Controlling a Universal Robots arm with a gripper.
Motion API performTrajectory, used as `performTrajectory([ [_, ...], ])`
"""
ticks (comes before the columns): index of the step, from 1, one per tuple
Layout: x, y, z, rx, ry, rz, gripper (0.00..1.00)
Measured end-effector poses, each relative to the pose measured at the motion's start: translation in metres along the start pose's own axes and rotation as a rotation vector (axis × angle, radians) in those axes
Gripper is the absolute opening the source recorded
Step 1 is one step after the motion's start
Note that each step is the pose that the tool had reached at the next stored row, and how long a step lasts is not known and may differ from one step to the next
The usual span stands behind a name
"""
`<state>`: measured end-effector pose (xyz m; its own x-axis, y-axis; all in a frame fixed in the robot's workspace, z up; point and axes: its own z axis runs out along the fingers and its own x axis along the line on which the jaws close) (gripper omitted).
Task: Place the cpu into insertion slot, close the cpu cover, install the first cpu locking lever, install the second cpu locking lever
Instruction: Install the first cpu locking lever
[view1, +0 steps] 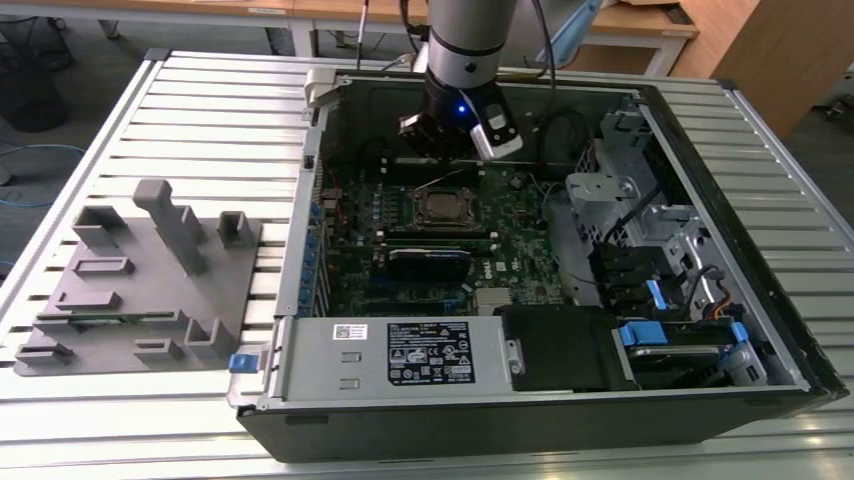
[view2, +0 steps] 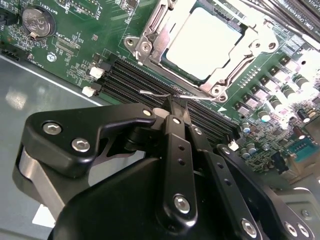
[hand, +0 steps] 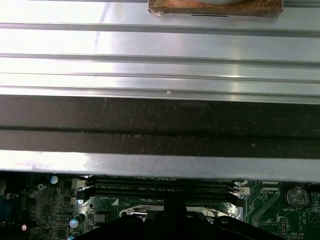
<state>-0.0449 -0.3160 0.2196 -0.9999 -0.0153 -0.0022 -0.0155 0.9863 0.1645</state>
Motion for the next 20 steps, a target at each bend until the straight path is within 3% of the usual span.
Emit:
performTrajectory([
  [14,-0.0002,-0.0015,0.0093,0.0013,-0.0001,0.000,0.10],
  [20,-0.0026,-0.0016,0.0093,0.0012,0.0003,0.000,0.10],
])
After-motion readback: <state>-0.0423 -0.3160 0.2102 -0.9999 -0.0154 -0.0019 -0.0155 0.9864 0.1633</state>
